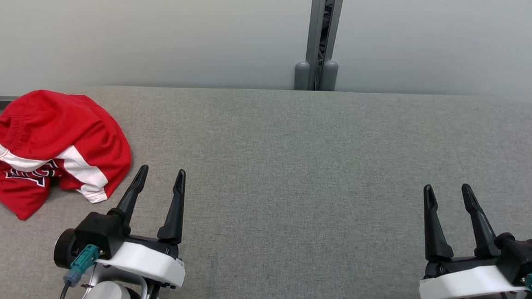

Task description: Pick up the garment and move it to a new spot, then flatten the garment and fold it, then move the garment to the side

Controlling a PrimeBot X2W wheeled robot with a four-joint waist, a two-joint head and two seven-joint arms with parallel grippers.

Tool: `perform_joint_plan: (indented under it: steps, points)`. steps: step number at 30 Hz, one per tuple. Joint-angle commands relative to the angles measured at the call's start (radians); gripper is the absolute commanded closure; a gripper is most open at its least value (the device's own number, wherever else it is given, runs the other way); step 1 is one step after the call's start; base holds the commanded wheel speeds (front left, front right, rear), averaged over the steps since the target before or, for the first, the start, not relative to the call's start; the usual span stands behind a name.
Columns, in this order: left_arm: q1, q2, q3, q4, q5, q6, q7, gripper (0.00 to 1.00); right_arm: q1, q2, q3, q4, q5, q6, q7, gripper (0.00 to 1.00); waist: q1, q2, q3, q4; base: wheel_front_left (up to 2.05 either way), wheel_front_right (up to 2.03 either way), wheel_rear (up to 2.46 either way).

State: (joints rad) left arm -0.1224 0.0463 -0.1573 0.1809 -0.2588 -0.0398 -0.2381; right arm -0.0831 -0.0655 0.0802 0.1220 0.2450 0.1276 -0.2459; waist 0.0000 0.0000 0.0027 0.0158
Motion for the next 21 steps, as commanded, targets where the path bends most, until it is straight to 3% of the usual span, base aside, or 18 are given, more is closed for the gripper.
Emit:
perform_joint_plan:
  steps: [1,14,21]
  points:
    - [-0.017,0.005,-0.001,0.005,0.020,0.004,-0.008,0.00,-0.008,0.000,-0.005,-0.002,-0.022,0.004,-0.007,0.00,0.0000,0.0000,-0.001,0.001,0.00,0.00,0.00]
    - [-0.027,0.007,-0.004,0.031,0.098,0.007,-0.029,0.00,-0.017,0.013,0.007,0.020,-0.109,0.005,-0.022,0.00,0.0000,0.0000,-0.004,0.000,0.00,0.00,0.00]
    - [-0.023,0.006,0.000,0.039,0.098,0.005,-0.026,0.00,-0.015,0.013,0.004,0.029,-0.100,0.005,-0.021,0.00,0.0000,0.0000,-0.001,0.002,0.00,0.00,0.00]
